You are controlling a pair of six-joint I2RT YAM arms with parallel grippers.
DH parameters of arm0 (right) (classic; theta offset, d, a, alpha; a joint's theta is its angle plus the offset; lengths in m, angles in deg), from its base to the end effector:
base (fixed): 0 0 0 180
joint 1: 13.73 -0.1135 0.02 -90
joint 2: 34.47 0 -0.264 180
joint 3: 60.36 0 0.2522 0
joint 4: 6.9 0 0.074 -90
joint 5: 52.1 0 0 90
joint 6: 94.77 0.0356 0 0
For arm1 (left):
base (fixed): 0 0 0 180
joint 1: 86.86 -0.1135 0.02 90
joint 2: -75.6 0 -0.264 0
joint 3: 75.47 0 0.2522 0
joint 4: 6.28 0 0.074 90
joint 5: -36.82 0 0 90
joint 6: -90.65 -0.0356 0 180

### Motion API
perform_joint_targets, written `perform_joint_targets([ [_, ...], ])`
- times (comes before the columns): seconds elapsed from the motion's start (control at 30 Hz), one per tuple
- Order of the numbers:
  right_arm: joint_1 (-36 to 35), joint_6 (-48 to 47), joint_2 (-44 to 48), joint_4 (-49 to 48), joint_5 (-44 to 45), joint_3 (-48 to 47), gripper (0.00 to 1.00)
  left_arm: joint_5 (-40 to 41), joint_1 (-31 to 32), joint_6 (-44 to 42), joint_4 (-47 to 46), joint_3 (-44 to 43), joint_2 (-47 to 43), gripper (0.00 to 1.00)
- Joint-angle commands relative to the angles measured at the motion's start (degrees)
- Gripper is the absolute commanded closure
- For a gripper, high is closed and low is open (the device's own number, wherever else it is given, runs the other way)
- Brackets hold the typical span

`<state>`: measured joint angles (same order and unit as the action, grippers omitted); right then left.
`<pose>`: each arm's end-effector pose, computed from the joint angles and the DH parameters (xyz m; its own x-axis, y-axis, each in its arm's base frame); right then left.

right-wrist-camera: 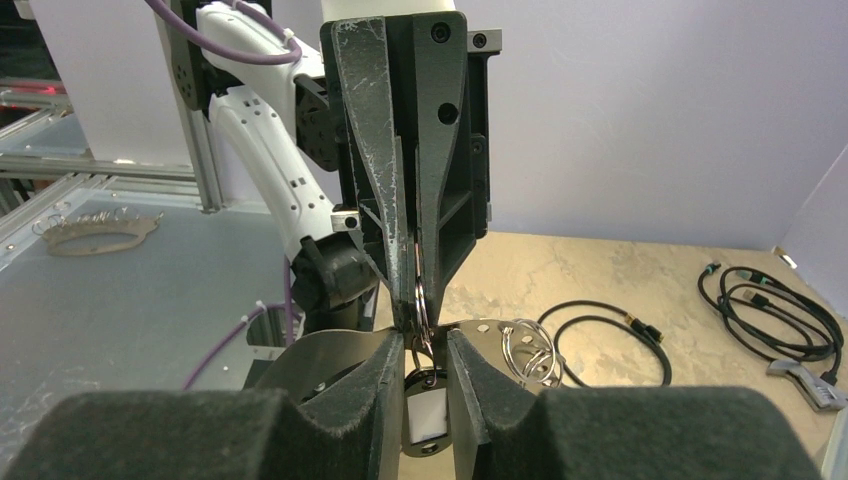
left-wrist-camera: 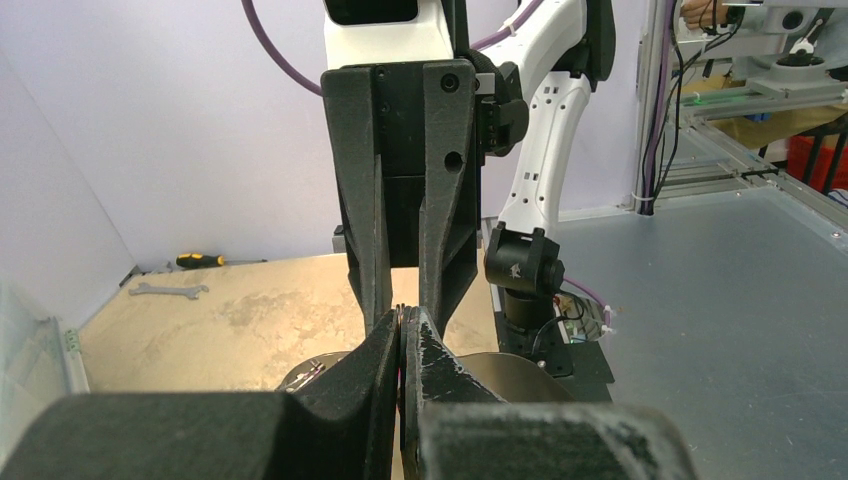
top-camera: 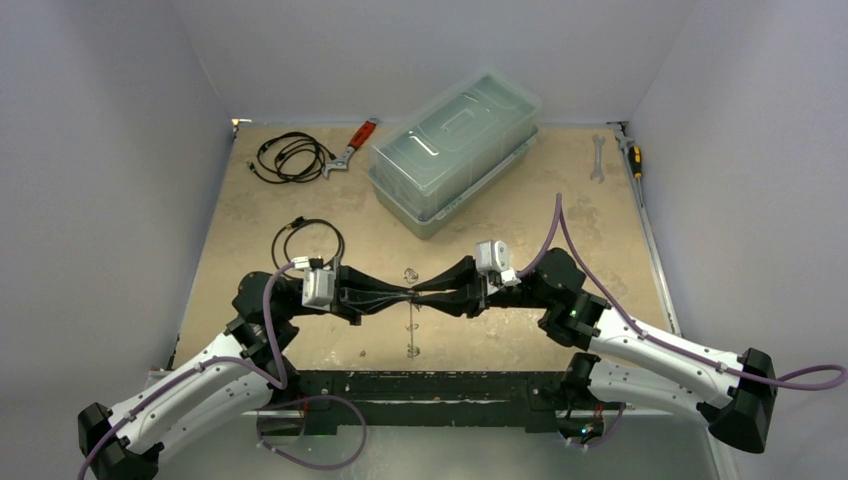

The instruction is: Put the keys on the keyring

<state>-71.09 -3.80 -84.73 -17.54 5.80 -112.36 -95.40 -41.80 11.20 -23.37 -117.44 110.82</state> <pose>0.0947 0.1829 0.3465 0.0988 0.1808 -0.9785 -0.9951 0.0168 -0.0974 0.0866 -0.1207 0.3360 0.1052 -0.2974 -0.9489 0.9944 0.0342 0.0995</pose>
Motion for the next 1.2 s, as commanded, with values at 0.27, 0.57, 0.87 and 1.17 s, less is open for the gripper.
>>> perform_joint_targets([
  [0.27,-0.20,0.13,-1.76,-2.61,-2.22,-2.08,1.00,-0.57,-0.23,1.03,-4.73,0.24,-0.93,1.00],
  [0.57,-0.20,-0.53,-1.35,-0.08,-2.10,-2.70,1.00,-0.11,-0.23,-0.11,-3.03,-0.21,-1.76,0.99],
  [0.87,-0.20,-6.60,-2.17,12.66,0.97,-7.94,1.00,-0.65,-0.19,-5.78,5.22,-3.20,-3.24,0.57],
  [1.17,-0.20,-12.79,-4.58,25.73,9.65,-13.84,1.00,1.20,-0.23,-24.86,37.09,-17.31,-0.44,0.52],
])
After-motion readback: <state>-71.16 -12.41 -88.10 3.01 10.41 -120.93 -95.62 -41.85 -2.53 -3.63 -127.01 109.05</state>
